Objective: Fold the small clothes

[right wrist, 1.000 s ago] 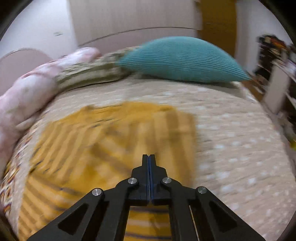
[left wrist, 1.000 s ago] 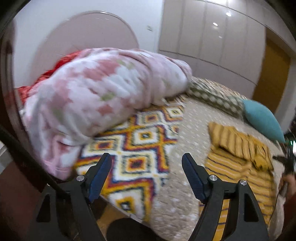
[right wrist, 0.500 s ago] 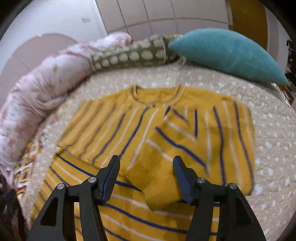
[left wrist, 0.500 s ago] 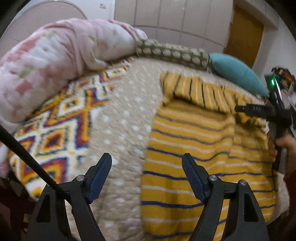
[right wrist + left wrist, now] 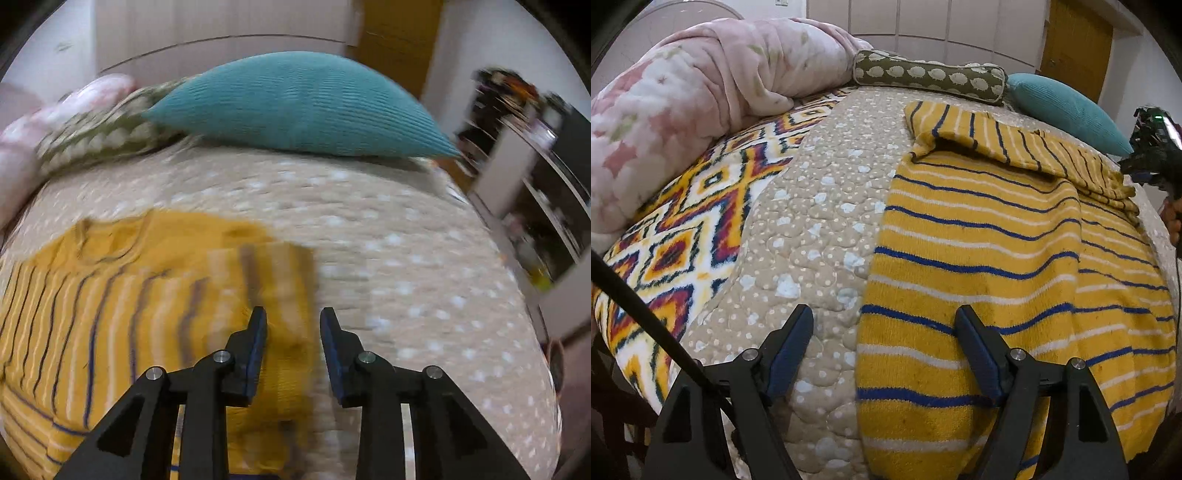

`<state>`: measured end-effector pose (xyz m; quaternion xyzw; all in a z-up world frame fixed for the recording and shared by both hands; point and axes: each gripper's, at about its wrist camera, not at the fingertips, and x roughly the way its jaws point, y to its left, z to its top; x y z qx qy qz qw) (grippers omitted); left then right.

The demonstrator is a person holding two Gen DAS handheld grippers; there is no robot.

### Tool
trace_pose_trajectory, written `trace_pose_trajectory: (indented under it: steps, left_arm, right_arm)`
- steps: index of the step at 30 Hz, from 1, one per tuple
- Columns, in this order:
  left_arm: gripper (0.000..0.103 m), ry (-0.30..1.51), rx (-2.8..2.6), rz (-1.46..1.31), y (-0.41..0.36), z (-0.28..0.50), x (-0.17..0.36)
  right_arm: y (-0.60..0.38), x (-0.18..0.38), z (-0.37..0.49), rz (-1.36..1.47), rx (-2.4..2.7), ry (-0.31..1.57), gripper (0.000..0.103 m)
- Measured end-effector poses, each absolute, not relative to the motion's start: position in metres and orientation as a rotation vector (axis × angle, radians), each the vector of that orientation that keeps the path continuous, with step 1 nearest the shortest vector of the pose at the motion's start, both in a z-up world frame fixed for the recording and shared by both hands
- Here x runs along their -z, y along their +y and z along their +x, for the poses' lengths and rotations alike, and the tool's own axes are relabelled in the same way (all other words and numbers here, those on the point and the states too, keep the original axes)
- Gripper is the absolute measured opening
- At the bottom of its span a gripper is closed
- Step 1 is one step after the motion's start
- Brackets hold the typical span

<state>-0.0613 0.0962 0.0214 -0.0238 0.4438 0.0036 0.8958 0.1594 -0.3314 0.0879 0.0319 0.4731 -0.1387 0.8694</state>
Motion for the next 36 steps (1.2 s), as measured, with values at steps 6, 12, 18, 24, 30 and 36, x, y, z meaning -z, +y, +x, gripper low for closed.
trace_pose_trajectory:
  steps: [6, 12, 18, 24, 30, 36]
  left_arm:
    - [0.087, 0.916, 0.005, -0.024, 0.093, -0.06, -0.017]
    - [0.087, 0.926, -0.003, -0.018, 0.091, -0.06, -0.018]
    - [0.083, 0.917, 0.01, -0.033, 0.094, -0.066, -0.021]
    - [0.083, 0.896, -0.014, -0.045, 0.093, -0.071, -0.022]
    - [0.084, 0.912, 0.014, -0.052, 0.091, -0.079, -0.027]
    - [0.084, 0.918, 0.105, -0.194, 0.112, -0.088, -0.055]
  right_arm:
    - [-0.351, -0.12, 0.088, 0.193, 0.202, 0.849, 0.065]
    - [-0.372, -0.087, 0.005, 0.483, 0.009, 0.981, 0.064]
    - [-0.376, -0.066, -0.07, 0.585, -0.049, 1.018, 0.064]
    - [-0.381, -0.056, -0.11, 0.689, -0.029, 0.975, 0.064]
    - [-0.375, -0.052, -0.118, 0.68, -0.014, 0.967, 0.064]
    - [-0.371, -0.048, -0.118, 0.689, -0.027, 0.963, 0.064]
